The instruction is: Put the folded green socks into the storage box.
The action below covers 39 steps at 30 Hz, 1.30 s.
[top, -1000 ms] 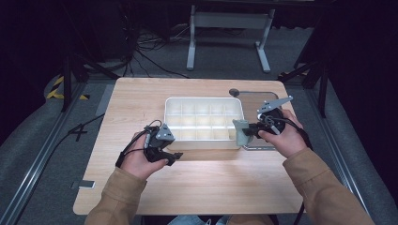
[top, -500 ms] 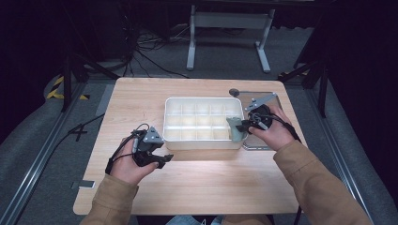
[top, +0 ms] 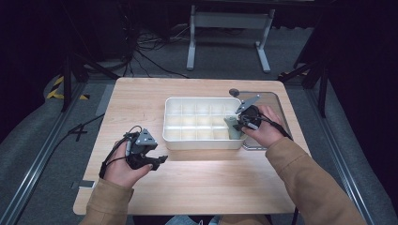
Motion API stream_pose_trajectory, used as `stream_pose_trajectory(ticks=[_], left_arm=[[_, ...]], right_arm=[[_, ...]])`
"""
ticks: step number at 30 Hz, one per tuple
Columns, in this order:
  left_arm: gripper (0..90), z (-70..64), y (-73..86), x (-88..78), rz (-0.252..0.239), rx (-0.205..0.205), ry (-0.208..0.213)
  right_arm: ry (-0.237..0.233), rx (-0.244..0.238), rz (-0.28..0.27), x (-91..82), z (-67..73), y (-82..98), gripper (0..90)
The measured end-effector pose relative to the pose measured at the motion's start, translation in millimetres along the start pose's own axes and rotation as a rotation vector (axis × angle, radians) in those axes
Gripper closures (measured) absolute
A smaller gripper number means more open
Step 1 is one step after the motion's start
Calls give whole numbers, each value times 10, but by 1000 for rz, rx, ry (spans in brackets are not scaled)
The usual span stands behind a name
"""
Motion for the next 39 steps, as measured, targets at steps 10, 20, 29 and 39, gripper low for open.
stream_pose_trajectory(ticks=[10, 20, 29, 39], left_arm=[[421, -14, -23, 44, 4, 12, 14], [421, -33, -37, 87, 10, 15, 23], [420, -36, -43, 94, 9, 20, 28], [414, -36, -40, 102, 14, 29, 25]], right_arm=[[-29, 33, 98, 123, 75, 137, 781], [-50, 58, 208, 239, 92, 246, 789], [-65, 102, 248, 252, 71, 219, 760], [-125, 188, 124, 86, 61, 16, 430]])
Point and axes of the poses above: each handheld gripper's, and its own axes: x roughly forward along the jaws, y roughly out of its underside, z roughly to its left, the point moved 7 cm from there along x, roughly forward along the jaws, and after that the axes turned 8 degrees about -z, right-handed, at the moved point
